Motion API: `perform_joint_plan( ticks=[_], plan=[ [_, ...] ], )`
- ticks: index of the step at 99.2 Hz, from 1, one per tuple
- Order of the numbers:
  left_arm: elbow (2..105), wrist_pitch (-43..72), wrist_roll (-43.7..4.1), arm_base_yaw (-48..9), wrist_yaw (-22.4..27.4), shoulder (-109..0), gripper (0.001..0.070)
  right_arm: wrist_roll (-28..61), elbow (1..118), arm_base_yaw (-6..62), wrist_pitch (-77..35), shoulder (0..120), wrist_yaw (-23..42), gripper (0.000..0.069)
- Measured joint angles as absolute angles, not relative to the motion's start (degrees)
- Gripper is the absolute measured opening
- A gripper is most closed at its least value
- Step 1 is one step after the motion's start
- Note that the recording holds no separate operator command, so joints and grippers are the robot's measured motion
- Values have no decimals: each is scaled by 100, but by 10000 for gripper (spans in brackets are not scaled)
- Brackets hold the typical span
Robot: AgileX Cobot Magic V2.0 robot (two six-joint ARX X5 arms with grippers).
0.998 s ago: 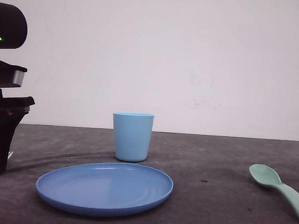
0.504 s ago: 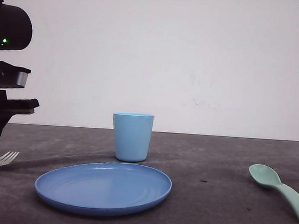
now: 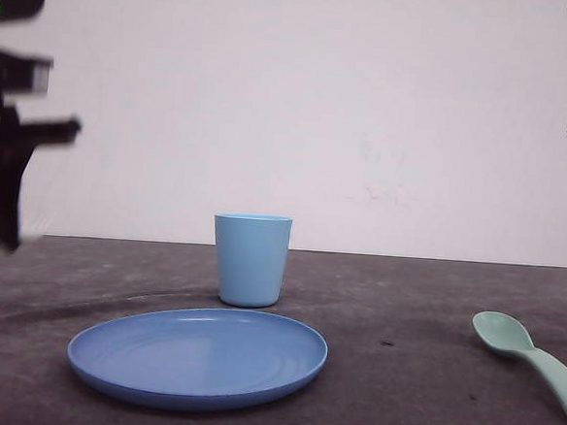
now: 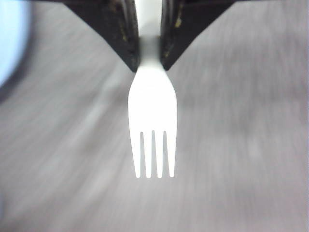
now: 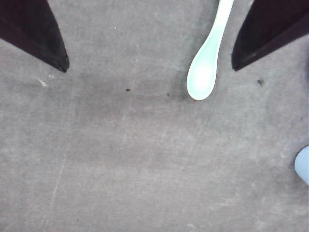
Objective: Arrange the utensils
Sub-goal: 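Lift the fork with the left gripper and lower it into the cup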
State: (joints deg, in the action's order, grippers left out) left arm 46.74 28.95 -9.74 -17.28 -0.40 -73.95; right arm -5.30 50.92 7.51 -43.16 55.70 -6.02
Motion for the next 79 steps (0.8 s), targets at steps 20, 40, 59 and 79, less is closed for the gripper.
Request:
perform_joint_plan(
  ticks=[20, 40, 59, 79],
  plan=[
    [4799, 1752, -996, -1835, 596, -6753, 42, -532, 5092, 751, -4313, 5570, -602, 681],
    [4836, -130, -1009, -2110, 1310, -6617, 42, -530, 5092, 751, -4316, 5570, -602, 681],
    [4836, -1881, -1011, -2639, 1441, -7076, 42, -530, 5092, 751, -4313, 5570, -602, 681],
    [4838, -3179, -961, -2919, 1457, -8055, 42, -530, 5092, 751, -4316, 5570, -602, 681]
  ],
)
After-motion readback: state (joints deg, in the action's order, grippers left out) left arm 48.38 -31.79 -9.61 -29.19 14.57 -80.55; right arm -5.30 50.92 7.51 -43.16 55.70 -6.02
